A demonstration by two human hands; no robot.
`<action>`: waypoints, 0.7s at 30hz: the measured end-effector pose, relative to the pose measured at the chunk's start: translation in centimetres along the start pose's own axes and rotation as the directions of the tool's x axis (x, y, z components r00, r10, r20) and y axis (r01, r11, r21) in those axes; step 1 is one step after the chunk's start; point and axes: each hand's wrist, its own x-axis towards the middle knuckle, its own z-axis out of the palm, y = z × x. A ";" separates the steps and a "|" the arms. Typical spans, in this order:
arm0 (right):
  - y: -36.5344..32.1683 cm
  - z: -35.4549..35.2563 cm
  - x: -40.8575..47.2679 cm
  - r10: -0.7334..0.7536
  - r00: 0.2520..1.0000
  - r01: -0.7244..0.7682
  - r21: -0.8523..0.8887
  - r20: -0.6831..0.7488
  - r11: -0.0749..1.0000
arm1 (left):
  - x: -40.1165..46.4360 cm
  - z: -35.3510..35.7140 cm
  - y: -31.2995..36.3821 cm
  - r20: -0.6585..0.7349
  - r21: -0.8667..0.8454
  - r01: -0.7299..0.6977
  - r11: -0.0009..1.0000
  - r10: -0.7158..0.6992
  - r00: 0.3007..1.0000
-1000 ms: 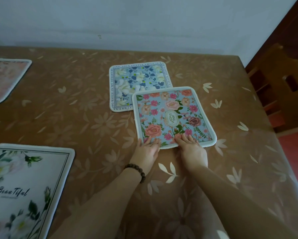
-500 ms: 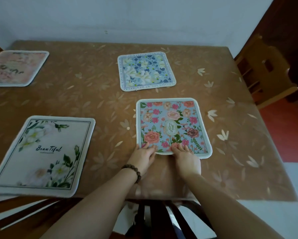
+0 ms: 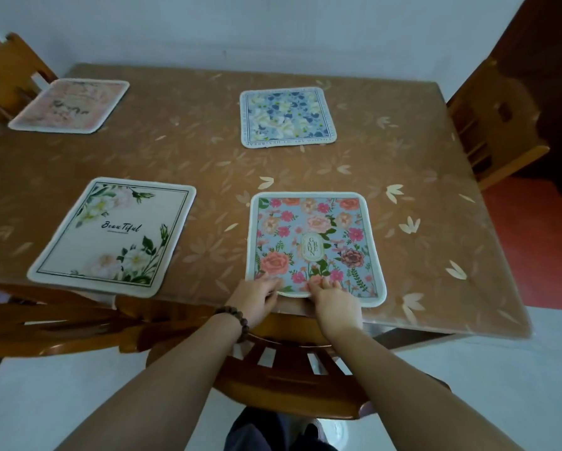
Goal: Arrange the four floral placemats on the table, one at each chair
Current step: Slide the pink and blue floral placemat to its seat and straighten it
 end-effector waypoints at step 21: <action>6.0 0.2 -0.2 0.283 0.959 -0.277 0.348 0.035 0.896 | 0.9 0.7 -1.7 -0.060 0.156 0.320 0.934 -0.315 0.947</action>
